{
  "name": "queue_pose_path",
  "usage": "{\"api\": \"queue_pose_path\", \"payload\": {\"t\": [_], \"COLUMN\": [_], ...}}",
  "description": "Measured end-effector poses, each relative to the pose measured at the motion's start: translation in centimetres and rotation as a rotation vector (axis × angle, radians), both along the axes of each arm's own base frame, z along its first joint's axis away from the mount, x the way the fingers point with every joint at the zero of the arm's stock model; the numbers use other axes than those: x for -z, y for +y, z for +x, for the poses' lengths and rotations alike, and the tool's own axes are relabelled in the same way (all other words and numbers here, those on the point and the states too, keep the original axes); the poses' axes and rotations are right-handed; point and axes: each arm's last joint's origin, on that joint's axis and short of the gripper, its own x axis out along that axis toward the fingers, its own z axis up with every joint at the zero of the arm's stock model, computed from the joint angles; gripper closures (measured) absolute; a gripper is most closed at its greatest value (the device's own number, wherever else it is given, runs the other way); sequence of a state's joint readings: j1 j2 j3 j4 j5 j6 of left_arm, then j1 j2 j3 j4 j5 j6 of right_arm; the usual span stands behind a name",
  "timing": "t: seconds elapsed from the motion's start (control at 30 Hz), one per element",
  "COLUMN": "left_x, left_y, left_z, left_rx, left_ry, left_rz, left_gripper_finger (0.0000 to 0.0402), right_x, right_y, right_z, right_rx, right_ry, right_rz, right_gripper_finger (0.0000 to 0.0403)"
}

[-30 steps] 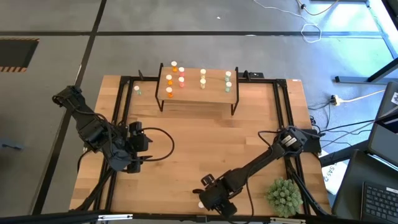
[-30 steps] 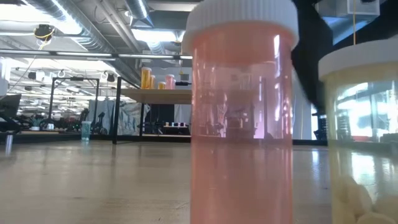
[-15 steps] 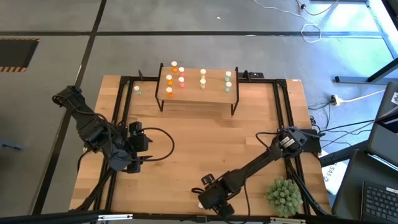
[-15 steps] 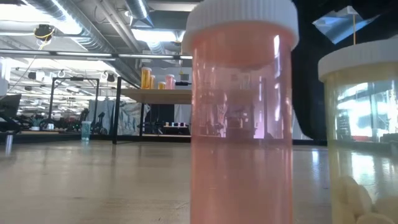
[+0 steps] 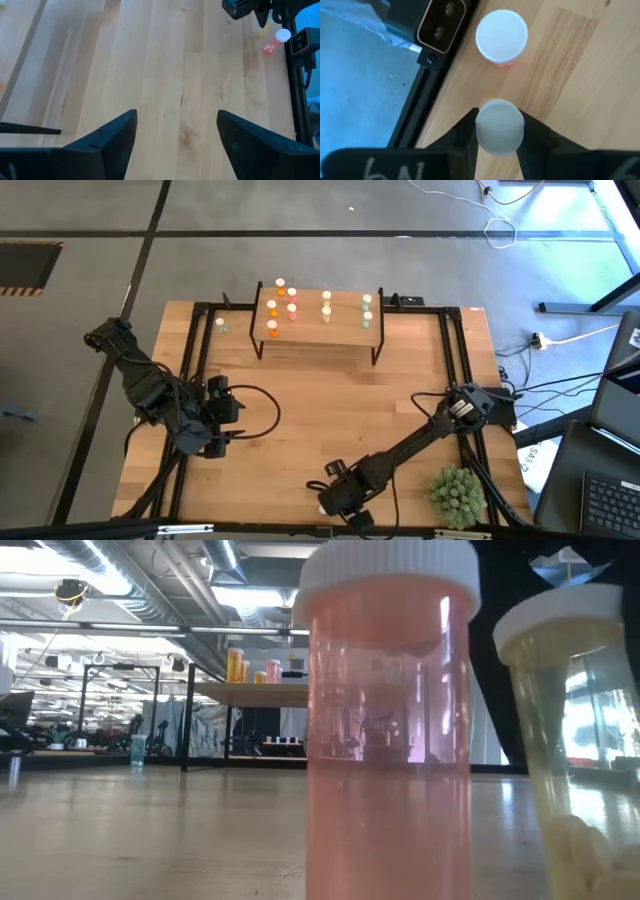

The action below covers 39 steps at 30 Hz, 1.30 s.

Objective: Pick and place medicine bottles onto shelf by color
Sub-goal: Put the yellow pill bottle on the shelf aligned with the other yellow pill bottles

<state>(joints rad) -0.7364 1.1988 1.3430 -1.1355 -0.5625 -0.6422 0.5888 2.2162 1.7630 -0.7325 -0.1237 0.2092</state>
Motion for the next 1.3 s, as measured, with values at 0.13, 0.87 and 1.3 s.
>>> {"api": "queue_pose_path", "payload": {"t": [0.13, 0.87, 1.3], "left_x": [0.0, 0.0, 0.0], "left_y": [0.0, 0.0, 0.0], "left_z": [0.0, 0.0, 0.0], "left_rx": [0.000, 0.017, 0.034], "left_ry": [0.000, 0.002, 0.004], "left_rz": [0.000, 0.017, 0.034], "left_gripper_finger": [0.0133, 0.0133, 0.0133], "right_x": [-0.5, -8.7, -17.3], "right_y": [-0.3, -5.1, -12.7], "right_z": [0.5, 2.3, 3.9], "right_rx": [0.073, 0.342, 0.583], "right_ry": [-0.015, 0.026, -0.136], "right_rz": [-0.008, -0.004, -0.041], "right_gripper_finger": [0.0295, 0.0297, 0.0293]}}
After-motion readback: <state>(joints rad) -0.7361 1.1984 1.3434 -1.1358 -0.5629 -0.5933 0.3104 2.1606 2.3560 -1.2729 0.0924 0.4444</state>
